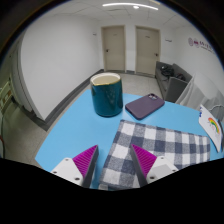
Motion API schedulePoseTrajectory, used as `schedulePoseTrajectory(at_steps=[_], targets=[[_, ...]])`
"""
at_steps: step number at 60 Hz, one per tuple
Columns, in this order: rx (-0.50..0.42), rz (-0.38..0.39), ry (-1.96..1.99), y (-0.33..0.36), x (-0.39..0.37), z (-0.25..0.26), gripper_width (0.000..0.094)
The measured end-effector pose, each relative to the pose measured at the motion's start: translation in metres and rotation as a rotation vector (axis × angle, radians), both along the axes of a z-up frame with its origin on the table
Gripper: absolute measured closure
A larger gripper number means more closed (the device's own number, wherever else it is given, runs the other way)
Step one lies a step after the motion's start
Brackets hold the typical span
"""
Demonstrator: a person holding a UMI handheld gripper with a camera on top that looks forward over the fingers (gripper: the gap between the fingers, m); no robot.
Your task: Fold towel
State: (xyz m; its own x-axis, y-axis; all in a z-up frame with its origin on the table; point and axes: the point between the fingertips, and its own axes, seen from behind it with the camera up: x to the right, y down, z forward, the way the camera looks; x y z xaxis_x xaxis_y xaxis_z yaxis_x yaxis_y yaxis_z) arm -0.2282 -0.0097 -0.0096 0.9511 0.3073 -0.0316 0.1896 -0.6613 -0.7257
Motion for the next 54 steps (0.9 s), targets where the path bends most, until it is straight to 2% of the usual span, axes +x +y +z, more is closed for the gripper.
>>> schedulePoseTrajectory(at_steps=[9,10,11,12,19,27,35,40,44,49,54], targets=[[0.040,-0.001,-0.058,0.011,0.016,-0.008,0.0573],[0.043,-0.007,-0.059,0.011,0.017,-0.007,0.0553],[0.046,-0.017,-0.062,0.012,0.020,-0.007,0.0668],[0.050,-0.028,-0.066,0.012,0.024,-0.007,0.0744],[0.067,-0.045,-0.042,0.015,0.028,-0.006,0.0896],[0.052,-0.072,0.042,0.015,0.028,0.003,0.0929],[0.158,-0.114,0.100,0.022,0.056,0.069,0.0929],[0.214,-0.173,0.134,0.023,0.101,0.114,0.0927],[0.244,-0.238,0.095,0.029,0.155,0.129,0.0921],[0.238,-0.288,0.065,0.030,0.215,0.127,0.0903],[0.176,-0.367,0.002,0.031,0.279,0.094,0.0902]])
